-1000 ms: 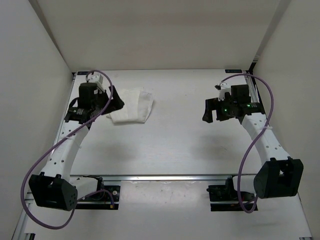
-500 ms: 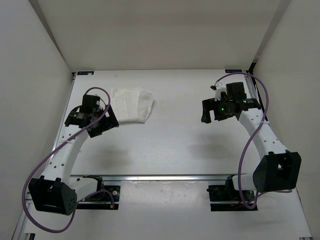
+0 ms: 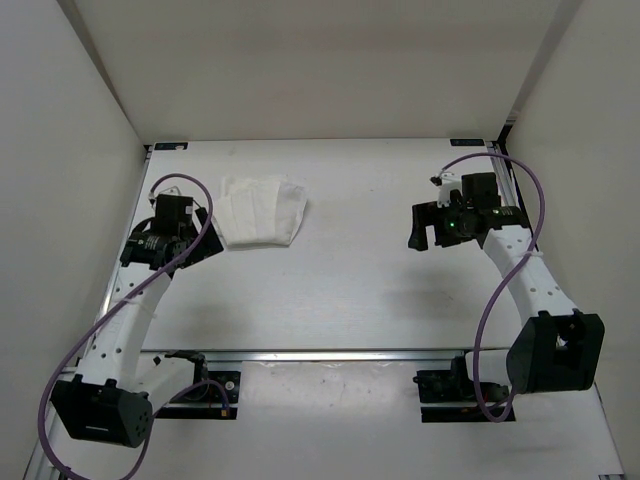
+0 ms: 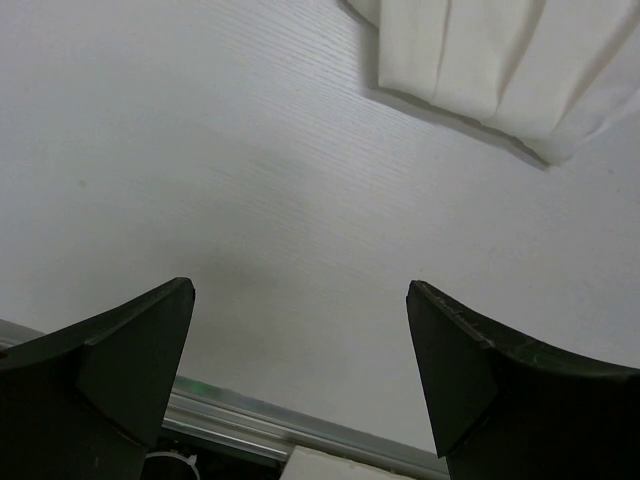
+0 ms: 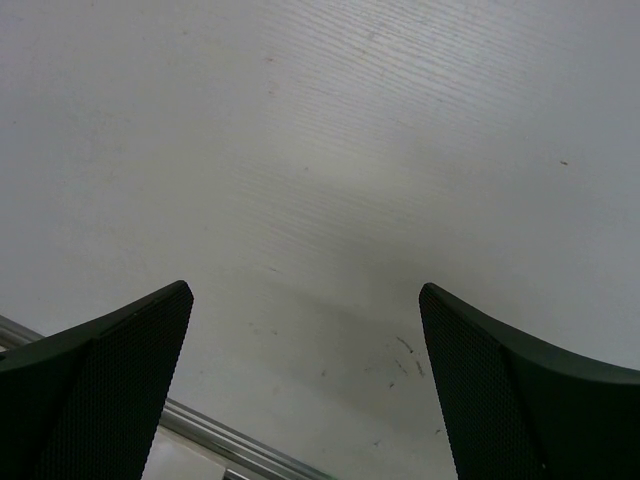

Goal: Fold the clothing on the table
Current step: Fold the skirt

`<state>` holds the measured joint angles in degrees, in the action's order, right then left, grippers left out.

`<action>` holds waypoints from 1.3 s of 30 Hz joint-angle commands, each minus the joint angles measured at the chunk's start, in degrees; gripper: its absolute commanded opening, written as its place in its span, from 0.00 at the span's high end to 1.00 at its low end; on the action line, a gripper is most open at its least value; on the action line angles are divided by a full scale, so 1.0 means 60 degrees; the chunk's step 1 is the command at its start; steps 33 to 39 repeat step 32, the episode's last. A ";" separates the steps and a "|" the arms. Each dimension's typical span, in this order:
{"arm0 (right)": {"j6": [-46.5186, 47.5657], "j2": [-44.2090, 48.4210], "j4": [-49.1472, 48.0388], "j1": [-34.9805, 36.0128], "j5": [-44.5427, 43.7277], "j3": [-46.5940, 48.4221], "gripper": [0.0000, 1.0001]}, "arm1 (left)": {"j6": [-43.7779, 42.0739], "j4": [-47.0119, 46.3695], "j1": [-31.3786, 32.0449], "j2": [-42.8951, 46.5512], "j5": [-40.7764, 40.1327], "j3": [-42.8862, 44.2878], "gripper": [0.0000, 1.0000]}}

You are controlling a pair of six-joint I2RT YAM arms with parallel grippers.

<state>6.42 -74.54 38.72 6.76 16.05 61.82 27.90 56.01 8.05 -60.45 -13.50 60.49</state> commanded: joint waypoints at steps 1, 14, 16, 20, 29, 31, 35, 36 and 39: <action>0.0059 0.0236 -0.0447 -0.0102 0.0152 -0.0108 0.01 | -0.0139 0.0070 -0.0009 0.0303 -0.0782 0.0275 0.02; 0.0088 -0.0144 -0.0520 0.0191 0.0165 0.0199 0.01 | -0.0475 0.0186 0.0005 0.0333 -0.1061 0.0699 0.01; 0.0001 -0.0115 -0.0506 0.0148 0.0195 0.0316 0.00 | -0.0577 0.0012 0.0064 0.0319 -0.0842 0.0729 0.02; -0.0277 -0.0173 -0.0579 -0.0320 0.0488 0.0492 0.00 | -0.0710 -0.0208 0.0034 0.0289 -0.0300 0.0787 0.01; -0.0293 0.0134 -0.0549 -0.0556 0.0416 0.0228 0.01 | -0.0695 -0.0312 0.0122 0.0216 -0.0226 0.1007 0.01; -0.0307 0.0148 -0.0506 -0.0498 0.0459 0.0184 0.01 | -0.0593 -0.0327 0.0195 0.0216 -0.0284 0.1022 0.01; -0.0336 0.0192 -0.0550 -0.0512 0.0416 0.0199 0.00 | -0.0578 -0.0340 0.0210 0.0259 -0.0386 0.1022 0.01; -0.0336 0.0192 -0.0550 -0.0512 0.0416 0.0199 0.00 | -0.0578 -0.0340 0.0210 0.0259 -0.0386 0.1022 0.01; -0.0336 0.0192 -0.0550 -0.0512 0.0416 0.0199 0.00 | -0.0578 -0.0340 0.0210 0.0259 -0.0386 0.1022 0.01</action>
